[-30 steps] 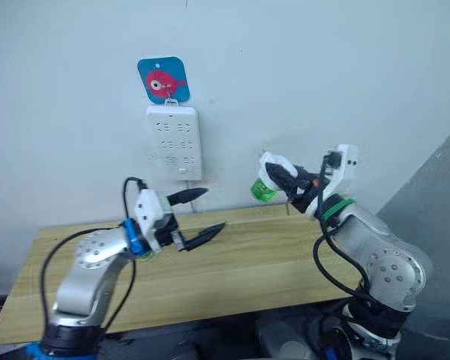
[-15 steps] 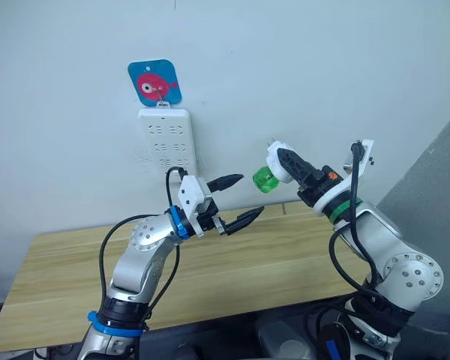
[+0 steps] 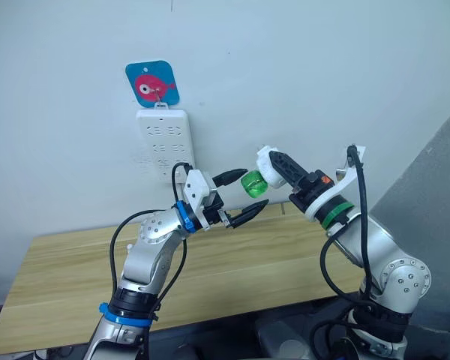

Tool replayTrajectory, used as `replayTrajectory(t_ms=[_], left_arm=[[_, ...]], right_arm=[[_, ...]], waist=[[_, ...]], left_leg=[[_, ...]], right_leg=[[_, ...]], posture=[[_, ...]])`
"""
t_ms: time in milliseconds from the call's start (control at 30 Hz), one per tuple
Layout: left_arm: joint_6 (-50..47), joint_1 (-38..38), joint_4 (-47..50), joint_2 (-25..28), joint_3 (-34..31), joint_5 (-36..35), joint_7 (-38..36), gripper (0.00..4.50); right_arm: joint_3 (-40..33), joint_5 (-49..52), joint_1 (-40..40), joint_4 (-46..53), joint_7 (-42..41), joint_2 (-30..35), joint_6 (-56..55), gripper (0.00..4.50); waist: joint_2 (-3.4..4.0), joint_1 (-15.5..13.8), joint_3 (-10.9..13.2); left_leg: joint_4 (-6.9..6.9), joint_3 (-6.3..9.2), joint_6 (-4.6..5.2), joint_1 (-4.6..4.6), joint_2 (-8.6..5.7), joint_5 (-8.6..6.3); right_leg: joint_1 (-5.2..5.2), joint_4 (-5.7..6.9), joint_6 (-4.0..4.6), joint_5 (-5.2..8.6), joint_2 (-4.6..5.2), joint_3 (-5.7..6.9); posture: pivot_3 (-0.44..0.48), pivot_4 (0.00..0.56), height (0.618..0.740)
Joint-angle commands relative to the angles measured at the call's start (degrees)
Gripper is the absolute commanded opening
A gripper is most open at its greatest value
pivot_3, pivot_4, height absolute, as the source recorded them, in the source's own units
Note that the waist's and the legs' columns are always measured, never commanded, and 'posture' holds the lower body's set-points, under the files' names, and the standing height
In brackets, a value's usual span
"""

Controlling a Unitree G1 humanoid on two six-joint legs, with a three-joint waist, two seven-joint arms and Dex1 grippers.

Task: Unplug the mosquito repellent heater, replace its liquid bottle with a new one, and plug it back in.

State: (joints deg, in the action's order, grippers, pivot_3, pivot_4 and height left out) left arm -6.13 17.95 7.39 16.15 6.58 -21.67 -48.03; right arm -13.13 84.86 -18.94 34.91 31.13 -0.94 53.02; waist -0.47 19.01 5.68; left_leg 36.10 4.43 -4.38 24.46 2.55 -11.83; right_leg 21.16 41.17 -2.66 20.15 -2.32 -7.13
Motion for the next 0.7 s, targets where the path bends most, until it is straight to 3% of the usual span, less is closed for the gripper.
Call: replayTrajectory(t_ms=[33,167,267,433,700], left_arm=[[0.24,0.59,1.19,-0.52,-0.17,-0.84,0.26,4.5],[0.17,0.59,1.26,-0.72,-0.21,-1.15,0.07,4.5],[0.1,0.86,1.15,-1.16,-0.5,-1.46,0.45,3.88],[0.1,0.69,1.47,-1.29,-0.59,-1.66,0.74,2.32],[0.31,0.3,1.67,-0.99,-0.64,-1.42,0.68,2.28]], right_arm=[[2.34,3.14,0.13,1.48,0.56,1.72,-3.97,2.93],[4.43,4.43,0.5,1.47,1.07,4.2,-6.75,2.93],[5.7,5.01,0.69,1.47,1.33,5.77,-8.49,2.93],[7.33,5.6,1.09,1.46,1.56,8.08,-10.98,2.93],[9.02,7.07,1.59,1.27,1.26,10.99,-13.63,2.93]], waist=[[0.0,-0.02,0.0],[0.0,-0.06,0.0],[0.0,-0.1,0.0],[0.01,-0.23,-0.01],[0.01,-0.39,-0.01]], left_leg=[[0.0,0.0,0.0,0.0,0.0,0.0],[0.0,0.0,0.0,0.0,0.0,0.0],[0.0,0.01,0.0,0.0,0.0,0.0],[0.0,0.01,0.0,-0.01,0.0,0.0],[0.0,0.0,0.0,-0.01,0.0,0.0]], right_leg=[[0.0,0.0,0.0,0.0,0.0,0.0],[0.0,0.0,0.0,0.0,0.0,0.0],[-0.01,0.0,0.0,0.0,0.0,0.0],[-0.01,0.0,0.0,0.0,-0.01,-0.01],[-0.02,-0.01,-0.01,0.0,-0.01,-0.01]], posture=[[-0.33,0.05,0.733],[-0.329,0.051,0.733],[-0.328,0.052,0.733],[-0.327,0.053,0.733],[-0.324,0.055,0.733]])
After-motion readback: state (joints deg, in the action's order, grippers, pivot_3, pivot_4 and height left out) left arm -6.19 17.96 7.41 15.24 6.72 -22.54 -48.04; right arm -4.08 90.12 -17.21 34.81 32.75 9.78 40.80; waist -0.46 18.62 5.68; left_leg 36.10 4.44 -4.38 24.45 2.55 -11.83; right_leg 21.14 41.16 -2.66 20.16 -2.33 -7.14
